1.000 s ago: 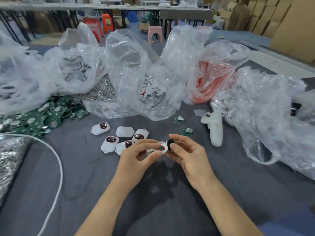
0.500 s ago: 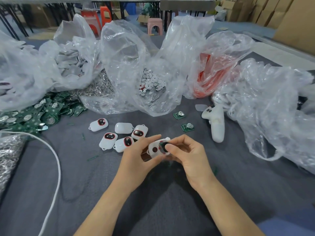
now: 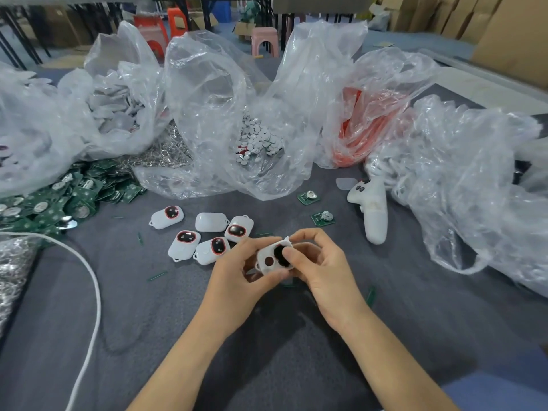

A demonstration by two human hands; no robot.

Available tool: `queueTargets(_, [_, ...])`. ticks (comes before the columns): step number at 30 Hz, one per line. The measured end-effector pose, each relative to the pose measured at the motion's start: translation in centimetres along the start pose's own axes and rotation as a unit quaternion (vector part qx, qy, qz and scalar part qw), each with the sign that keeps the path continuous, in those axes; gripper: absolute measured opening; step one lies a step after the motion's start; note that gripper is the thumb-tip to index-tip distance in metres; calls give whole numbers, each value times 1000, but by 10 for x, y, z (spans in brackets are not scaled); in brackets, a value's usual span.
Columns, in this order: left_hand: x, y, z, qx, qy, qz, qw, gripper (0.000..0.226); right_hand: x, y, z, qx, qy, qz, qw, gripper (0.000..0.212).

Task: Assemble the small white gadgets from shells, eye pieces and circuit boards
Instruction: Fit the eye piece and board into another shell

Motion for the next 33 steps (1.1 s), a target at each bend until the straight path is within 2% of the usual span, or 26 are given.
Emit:
queueTargets(3, [1, 0, 2, -8, 7, -5, 1000, 35, 1, 2, 5, -25, 24, -10, 999, 10])
queueTargets(6, [-2, 1, 2, -9, 27, -25, 999, 22, 1, 4, 10, -47, 43, -23, 998, 14])
queueTargets(10, [-5, 0, 3, -13, 24, -34, 999, 17, -1, 5, 15, -70, 74, -40, 994, 15])
queueTargets(22, [-8, 0, 3, -24, 42, -38, 998, 18, -3, 6, 13, -65, 101, -46, 992, 15])
queueTargets(25, [-8, 1, 7, -48, 108, -55, 991, 12, -5, 7, 13, -65, 78, -40, 994, 13])
queueTargets(27, [-8, 3, 11, -74, 172, -76, 979, 17, -6, 7, 12, -62, 61, -36, 996, 12])
queueTargets(33, [-7, 1, 14, -82, 177, -65, 979, 24, -6, 6, 13, -56, 11, -17, 998, 15])
Point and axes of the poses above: each hand's wrist, its own y-axis away from the middle knuckle, its own z-axis out of the palm, x = y × z, the point moved 8 cm from there along -y, towards the middle knuckle, and after that the axes turned 15 degrees about -y, right-handed, at the moved point
